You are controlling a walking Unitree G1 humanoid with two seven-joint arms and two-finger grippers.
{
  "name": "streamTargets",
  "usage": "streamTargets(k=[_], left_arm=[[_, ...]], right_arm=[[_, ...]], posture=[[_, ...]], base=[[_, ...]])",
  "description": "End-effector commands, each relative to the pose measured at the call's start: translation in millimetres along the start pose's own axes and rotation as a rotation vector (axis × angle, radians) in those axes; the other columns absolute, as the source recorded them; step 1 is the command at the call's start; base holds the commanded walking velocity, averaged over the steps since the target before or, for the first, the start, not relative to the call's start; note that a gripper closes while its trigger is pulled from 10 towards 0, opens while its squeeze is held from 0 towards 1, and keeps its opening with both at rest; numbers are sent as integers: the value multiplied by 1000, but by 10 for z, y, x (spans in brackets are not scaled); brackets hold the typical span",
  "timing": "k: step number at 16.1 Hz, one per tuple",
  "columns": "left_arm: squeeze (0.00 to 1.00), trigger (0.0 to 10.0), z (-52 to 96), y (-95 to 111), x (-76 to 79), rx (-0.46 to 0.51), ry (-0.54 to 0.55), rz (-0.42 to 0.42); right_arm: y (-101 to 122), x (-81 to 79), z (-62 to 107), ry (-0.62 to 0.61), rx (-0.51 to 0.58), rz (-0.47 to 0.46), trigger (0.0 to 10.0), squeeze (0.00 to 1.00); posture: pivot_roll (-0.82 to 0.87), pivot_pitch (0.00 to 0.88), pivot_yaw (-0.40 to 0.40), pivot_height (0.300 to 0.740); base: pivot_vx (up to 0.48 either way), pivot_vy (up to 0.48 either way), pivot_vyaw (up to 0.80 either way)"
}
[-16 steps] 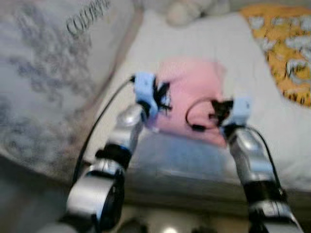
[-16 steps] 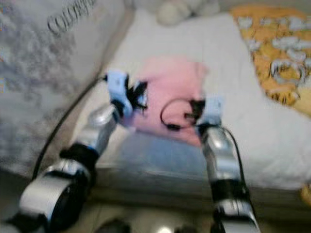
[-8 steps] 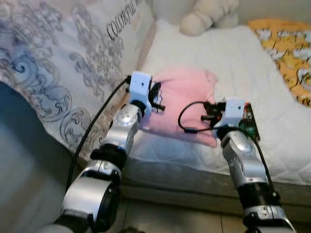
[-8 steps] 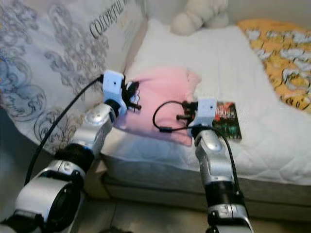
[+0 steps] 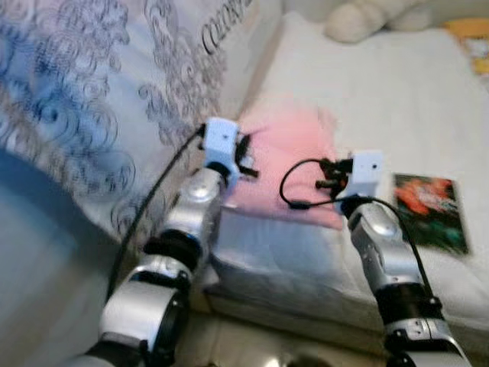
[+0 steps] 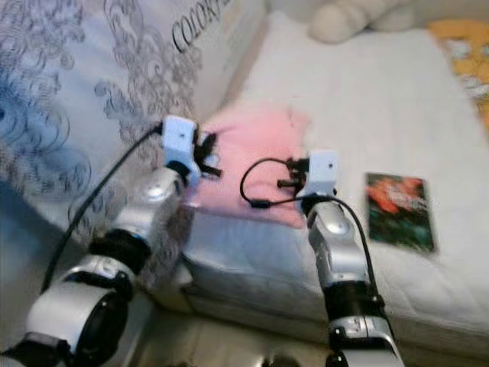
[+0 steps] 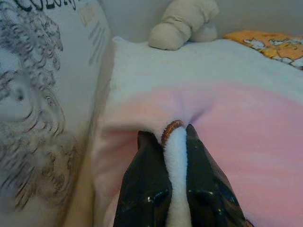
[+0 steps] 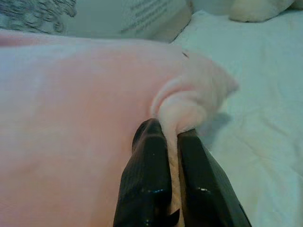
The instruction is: Clean up the room
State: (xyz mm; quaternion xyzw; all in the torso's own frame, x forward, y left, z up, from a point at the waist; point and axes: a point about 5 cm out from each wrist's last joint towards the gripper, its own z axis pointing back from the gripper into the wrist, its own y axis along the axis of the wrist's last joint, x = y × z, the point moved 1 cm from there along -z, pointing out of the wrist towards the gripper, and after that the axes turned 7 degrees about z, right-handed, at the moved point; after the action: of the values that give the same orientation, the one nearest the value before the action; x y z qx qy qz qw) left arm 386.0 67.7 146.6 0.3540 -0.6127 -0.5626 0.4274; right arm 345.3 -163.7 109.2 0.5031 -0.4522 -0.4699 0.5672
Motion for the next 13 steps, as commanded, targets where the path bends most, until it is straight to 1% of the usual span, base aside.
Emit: streamTargets(k=[1, 2, 3, 5, 6, 8, 9, 10, 11, 12, 13], left_arm=[[0, 10000, -13, 125, -48, 45, 30, -20], [0, 10000, -9, 114, -41, 43, 31, -18], [0, 10000, -15, 91, -44, 32, 42, -27], [0, 10000, -51, 66, -111, 8, 120, -48], [0, 10000, -61, 42, -152, -11, 169, -81], [0, 10000, -33, -94, -174, -61, 192, -66], [0, 10000, 20, -253, -173, -106, 188, -20], [0, 10000, 59, -370, -138, -138, 175, -19], [0, 10000, 70, -406, -124, -147, 174, -24], [0, 10000, 119, -531, -93, -180, 186, -25], [0, 10000, 148, -595, -79, -199, 186, -42]], right_arm=[[-33, 159, 31, -53, -18, 12, 10000, 0], [-41, 162, 34, -51, -21, 15, 10000, 0], [-58, 177, 7, -55, -35, 24, 10000, 0], [-84, 152, -116, -19, -84, 69, 10000, 0], [-115, 105, -188, 20, -123, 94, 10000, 0], [-235, 69, -225, 55, -196, 132, 10000, 0], [-301, -44, -233, 89, -206, 217, 10000, 0], [-361, -190, -226, 144, -211, 264, 10000, 0], [-389, -242, -221, 164, -217, 268, 10000, 0], [-477, -398, -206, 204, -239, 268, 10000, 0], [-524, -452, -193, 211, -257, 254, 10000, 0]], posture=[[14, 0, 51, 740], [16, 0, 49, 740], [16, 0, 42, 740], [16, 0, 26, 740], [16, 0, 15, 740], [28, 0, -21, 740], [29, 33, -44, 740], [16, 64, -55, 740], [13, 70, -57, 740], [1, 97, -62, 740], [-9, 103, -63, 740]], base=[[480, 0, 556], [480, 0, 550], [480, 0, 0], [480, 0, 0], [0, 0, 0], [0, 0, 0], [0, 0, 0], [0, 0, 0], [0, 0, 0], [0, 0, 0], [0, 0, 0]])
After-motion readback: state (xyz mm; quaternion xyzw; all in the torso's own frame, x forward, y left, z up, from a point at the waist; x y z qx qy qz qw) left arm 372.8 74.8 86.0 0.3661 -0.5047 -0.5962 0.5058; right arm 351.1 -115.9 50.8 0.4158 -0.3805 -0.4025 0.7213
